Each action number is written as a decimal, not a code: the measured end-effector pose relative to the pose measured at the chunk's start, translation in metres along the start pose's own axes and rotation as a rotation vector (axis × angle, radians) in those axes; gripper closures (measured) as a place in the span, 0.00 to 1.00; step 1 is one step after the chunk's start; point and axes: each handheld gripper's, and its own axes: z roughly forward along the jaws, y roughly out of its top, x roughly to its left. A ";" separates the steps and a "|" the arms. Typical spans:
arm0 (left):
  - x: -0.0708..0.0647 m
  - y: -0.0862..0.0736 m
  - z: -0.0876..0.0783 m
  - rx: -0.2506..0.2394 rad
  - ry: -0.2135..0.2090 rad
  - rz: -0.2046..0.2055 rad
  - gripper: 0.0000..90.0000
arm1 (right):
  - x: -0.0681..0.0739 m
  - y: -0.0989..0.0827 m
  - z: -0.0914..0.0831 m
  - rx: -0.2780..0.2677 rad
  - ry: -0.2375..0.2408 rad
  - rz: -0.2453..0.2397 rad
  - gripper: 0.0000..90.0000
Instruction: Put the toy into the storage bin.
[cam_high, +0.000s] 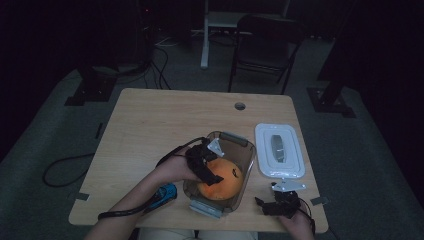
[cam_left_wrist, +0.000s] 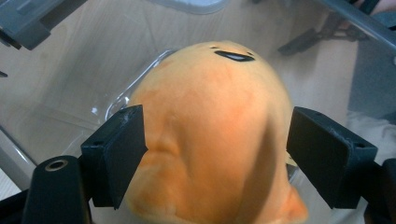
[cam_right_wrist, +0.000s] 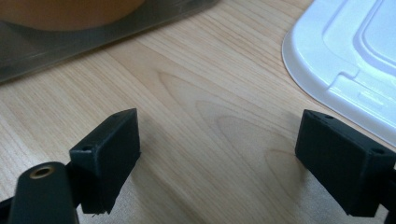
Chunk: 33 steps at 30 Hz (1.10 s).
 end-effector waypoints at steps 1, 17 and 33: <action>0.000 -0.001 -0.001 -0.003 0.004 -0.007 0.22 | 0.000 0.000 0.000 0.000 0.000 0.000 0.15; 0.001 -0.029 -0.040 -0.061 0.057 -0.062 0.20 | 0.000 0.000 0.000 0.000 0.000 0.000 0.15; 0.007 -0.073 -0.075 -0.097 0.124 -0.128 0.20 | 0.000 0.000 0.000 0.000 0.000 0.000 0.15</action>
